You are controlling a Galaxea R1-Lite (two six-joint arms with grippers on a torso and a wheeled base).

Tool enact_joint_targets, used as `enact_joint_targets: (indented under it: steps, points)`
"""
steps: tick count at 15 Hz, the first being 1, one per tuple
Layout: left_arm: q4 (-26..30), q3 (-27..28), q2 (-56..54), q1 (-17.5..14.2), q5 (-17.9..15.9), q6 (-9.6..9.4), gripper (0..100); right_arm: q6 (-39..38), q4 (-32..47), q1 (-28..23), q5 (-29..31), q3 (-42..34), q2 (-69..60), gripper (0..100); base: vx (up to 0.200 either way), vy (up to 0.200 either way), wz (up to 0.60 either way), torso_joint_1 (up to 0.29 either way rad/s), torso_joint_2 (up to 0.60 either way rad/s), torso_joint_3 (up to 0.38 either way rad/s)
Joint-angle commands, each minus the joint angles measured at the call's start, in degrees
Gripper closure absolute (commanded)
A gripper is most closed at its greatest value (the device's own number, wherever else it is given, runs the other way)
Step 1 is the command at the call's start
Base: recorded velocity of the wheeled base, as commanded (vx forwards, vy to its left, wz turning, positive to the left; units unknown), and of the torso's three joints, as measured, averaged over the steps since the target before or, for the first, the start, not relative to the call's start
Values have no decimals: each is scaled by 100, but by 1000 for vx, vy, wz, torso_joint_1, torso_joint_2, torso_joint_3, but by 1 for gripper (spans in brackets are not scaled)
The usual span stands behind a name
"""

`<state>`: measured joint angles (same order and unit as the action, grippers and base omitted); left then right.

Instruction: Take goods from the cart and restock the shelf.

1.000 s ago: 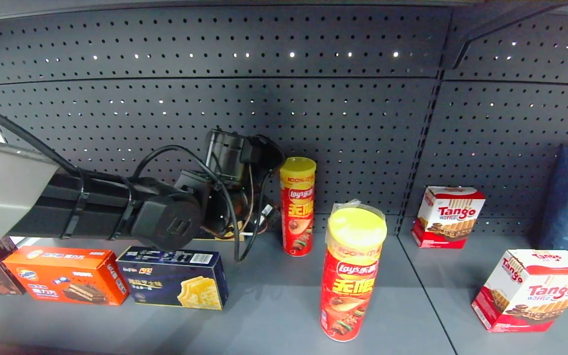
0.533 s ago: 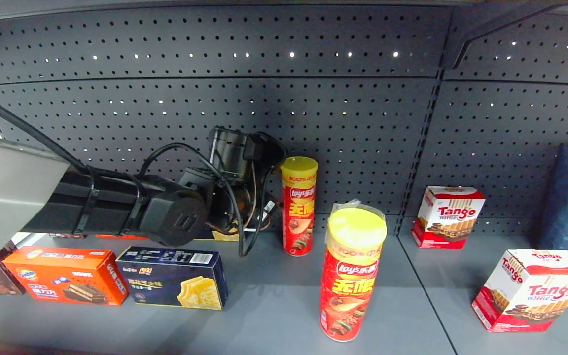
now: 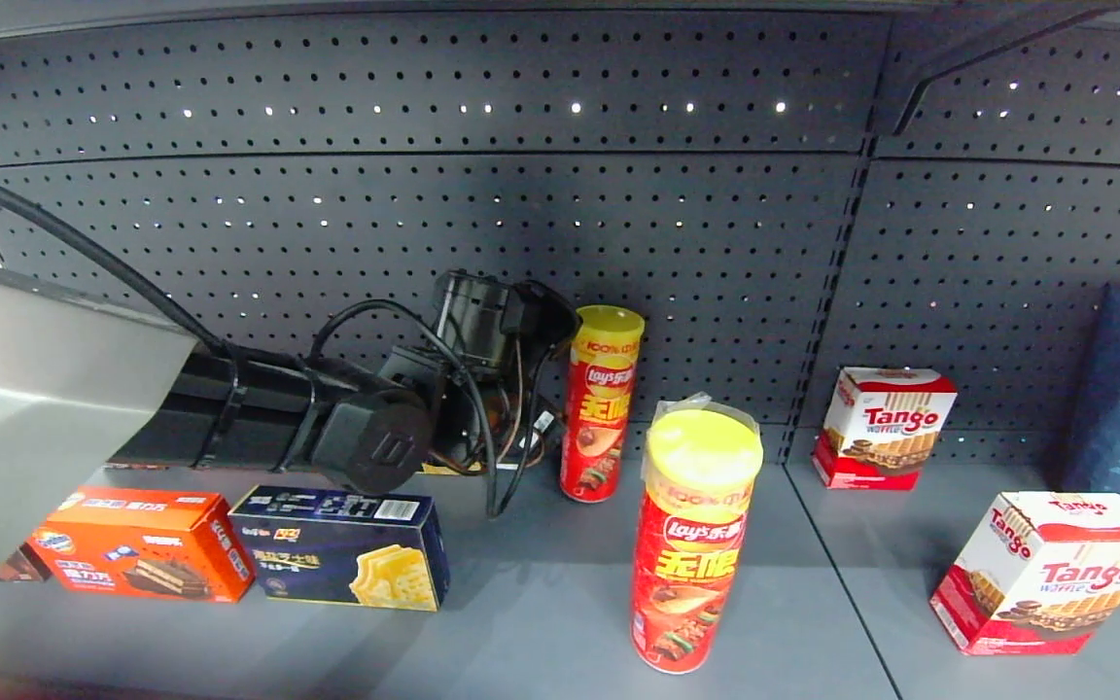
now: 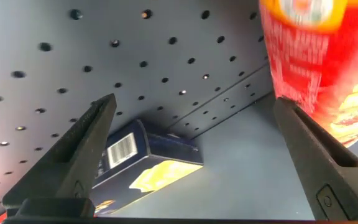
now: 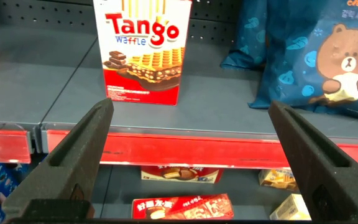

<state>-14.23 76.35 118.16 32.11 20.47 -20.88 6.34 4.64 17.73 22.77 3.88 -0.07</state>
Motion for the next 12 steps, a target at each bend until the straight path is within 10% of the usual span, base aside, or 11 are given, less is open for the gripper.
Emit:
enact_joint_targets:
  steps: [1, 12]
  points:
    - [-1, 73, 146, 6, 1, -4, 0, -19, 1, 3, 17, -1, 7, 0, 0, 0, 0, 0, 0, 0]
    - [8, 73, 154, -144, 27, 5, 0, -27, 1, 3, 17, -1, 7, 0, 0, 0, 0, 0, 0, 0]
